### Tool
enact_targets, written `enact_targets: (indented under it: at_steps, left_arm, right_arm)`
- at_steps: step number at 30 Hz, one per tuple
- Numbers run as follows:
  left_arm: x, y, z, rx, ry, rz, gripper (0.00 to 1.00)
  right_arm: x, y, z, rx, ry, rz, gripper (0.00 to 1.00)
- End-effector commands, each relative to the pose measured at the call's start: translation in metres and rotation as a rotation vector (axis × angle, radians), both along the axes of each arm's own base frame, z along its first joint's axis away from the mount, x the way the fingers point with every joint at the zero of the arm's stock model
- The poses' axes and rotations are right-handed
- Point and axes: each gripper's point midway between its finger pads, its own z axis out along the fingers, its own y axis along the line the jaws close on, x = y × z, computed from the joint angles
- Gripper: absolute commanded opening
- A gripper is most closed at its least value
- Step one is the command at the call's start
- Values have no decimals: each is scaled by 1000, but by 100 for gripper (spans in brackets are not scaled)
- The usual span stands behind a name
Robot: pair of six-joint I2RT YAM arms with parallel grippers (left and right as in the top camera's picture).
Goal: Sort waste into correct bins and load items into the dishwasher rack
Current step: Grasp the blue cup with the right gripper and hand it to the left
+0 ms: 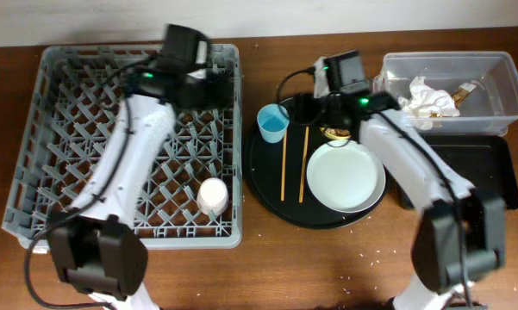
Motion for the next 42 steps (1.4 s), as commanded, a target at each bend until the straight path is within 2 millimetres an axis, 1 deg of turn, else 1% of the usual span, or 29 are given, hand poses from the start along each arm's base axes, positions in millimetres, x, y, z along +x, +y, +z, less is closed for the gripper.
enact_targets:
  at_steps: [1,3,4,6,7,11,12,16,18,21,22,24,26,27,28,29,30,32,34,36,37,38,42]
  left_arm:
    - [4,14,1,-41,18,34,93]
    - [4,18,0,-41,20,42,93]
    - [4,19,-1,-38,21,46,94]
    - [4,19,-3,-37,25,46,93]
    - [5,19,-5,-37,30,46,93]
    - [3,19,-15,-31,60,46,93]
    - [2,19,-19,-29,74,47,93]
    - [-4,20,-26,-25,111,46,94]
    - [-6,13,-28,-59,128,25,96]
    - [-13,-10,-24,-165,145,-90,98]
    - [-16,-19,-21,-210,148,-135,99]
    - [-24,-39,-9,-338,144,-267,99]
    - [-34,-57,10,-505,130,-398,99]
    - [-38,-63,19,-577,118,-451,99]
    - [-45,-71,35,-693,93,-535,99]
    - [-51,-75,48,-779,68,-596,99]
    - [-56,-77,61,-871,37,-656,99]
    - [-61,-76,77,-982,-5,-726,99]
    - [-65,-76,85,-1055,-27,-774,99]
    - [-66,-78,85,-1110,-13,-786,99]
    - [-65,-79,82,-1118,-3,-785,99]
    - [-64,-82,75,-1124,16,-779,99]
    - [-65,-83,63,-1139,49,-762,99]
  right_arm:
    - [4,15,-28,13,44,-5,54]
    - [4,17,-41,9,71,-10,52]
    - [4,18,-46,10,82,-15,48]
    - [6,19,-52,10,85,-14,36]
    - [6,19,-55,7,89,-14,28]
    - [5,19,-59,4,99,-14,14]
    - [4,19,-61,2,107,-13,4]
    - [-5,16,-66,-11,149,-14,4]
    - [-7,22,-62,31,157,9,4]
    - [-7,27,-31,179,146,61,4]
    - [-6,24,-16,230,131,73,4]
    - [-4,18,22,360,84,114,4]
    - [-3,11,62,501,17,182,4]
    - [-3,10,74,547,-7,212,4]
    - [-4,6,92,621,-44,265,4]
    - [-6,4,104,675,-65,308,4]
    - [-6,1,106,695,-66,318,4]
    - [-9,2,110,714,-69,340,4]
    - [-16,13,123,756,-101,424,4]
    - [-18,21,128,768,-112,453,4]
    - [-19,25,129,770,-117,466,4]
    - [-21,33,134,777,-127,491,4]
    - [-25,50,143,796,-146,534,4]
